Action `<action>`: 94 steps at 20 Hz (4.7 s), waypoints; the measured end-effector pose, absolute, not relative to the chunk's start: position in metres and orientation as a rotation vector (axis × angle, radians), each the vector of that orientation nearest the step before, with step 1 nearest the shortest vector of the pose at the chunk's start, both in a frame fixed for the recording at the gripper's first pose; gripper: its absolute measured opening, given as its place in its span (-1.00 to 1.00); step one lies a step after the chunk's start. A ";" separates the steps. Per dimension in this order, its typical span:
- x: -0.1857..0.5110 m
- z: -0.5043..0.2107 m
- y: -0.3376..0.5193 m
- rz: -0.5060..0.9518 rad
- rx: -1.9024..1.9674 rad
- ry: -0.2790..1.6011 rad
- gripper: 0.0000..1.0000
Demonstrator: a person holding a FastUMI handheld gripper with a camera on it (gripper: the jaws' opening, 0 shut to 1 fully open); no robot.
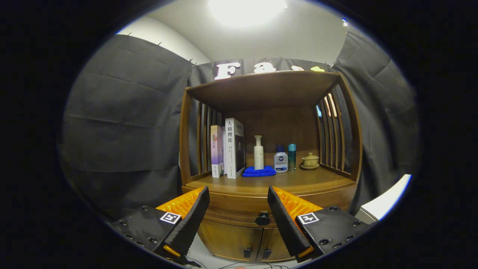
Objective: Pull open the drawer, take out the items inside it, and place them on the countertop above the cabinet.
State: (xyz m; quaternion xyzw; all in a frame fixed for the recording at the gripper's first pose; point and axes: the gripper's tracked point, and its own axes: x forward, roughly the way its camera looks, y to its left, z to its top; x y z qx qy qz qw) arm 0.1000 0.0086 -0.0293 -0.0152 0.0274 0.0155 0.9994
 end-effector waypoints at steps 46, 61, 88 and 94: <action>0.120 -0.190 -0.041 -0.090 -0.035 0.495 -0.54; 0.043 -0.190 -0.022 -0.024 -0.074 0.484 -0.54; -0.021 -0.159 0.009 0.081 -0.085 0.329 0.44; -0.017 -0.094 0.019 0.102 -0.113 0.174 0.98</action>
